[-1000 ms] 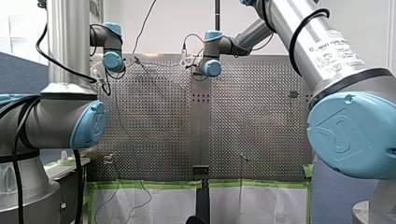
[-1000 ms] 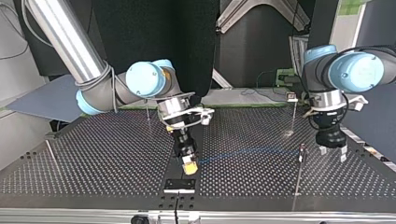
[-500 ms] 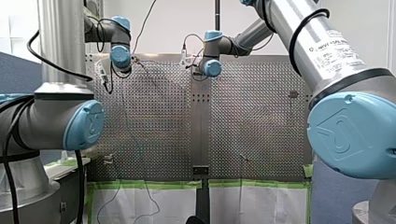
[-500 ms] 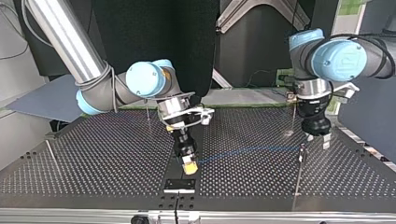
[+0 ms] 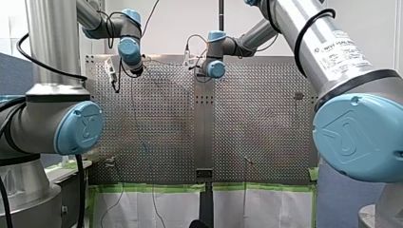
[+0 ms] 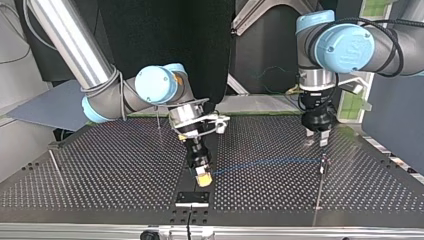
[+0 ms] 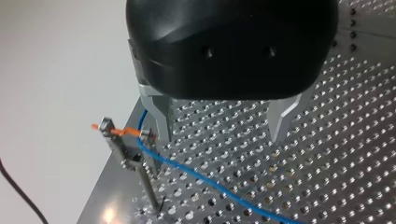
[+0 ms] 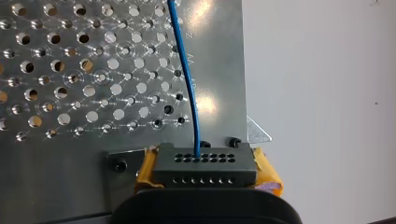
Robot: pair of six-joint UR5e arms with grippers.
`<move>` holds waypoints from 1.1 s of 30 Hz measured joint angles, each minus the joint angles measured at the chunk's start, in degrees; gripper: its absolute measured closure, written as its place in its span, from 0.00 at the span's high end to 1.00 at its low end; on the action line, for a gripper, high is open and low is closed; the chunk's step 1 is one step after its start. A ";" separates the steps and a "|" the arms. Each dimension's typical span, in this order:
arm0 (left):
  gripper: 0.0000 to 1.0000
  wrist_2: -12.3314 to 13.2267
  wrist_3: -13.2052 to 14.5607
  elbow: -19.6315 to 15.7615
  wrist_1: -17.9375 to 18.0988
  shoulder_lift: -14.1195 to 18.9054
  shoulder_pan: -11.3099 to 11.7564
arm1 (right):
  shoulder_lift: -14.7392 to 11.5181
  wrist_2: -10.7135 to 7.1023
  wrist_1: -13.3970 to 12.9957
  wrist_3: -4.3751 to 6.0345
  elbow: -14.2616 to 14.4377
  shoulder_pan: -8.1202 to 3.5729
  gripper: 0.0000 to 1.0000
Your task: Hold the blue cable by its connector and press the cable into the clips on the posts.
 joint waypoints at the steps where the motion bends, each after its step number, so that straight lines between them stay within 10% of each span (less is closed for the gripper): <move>1: 1.00 -0.25 -0.12 -0.03 -0.38 0.08 -0.10 | 0.00 0.00 0.02 -0.03 0.00 0.01 0.00; 14: 1.00 -2.63 0.51 0.33 -4.15 0.88 0.27 | 0.00 0.00 0.08 -0.12 0.01 0.02 0.00; 33: 1.00 2.09 5.26 0.69 -2.13 2.12 2.70 | 0.01 0.42 1.19 -0.12 0.07 0.20 0.00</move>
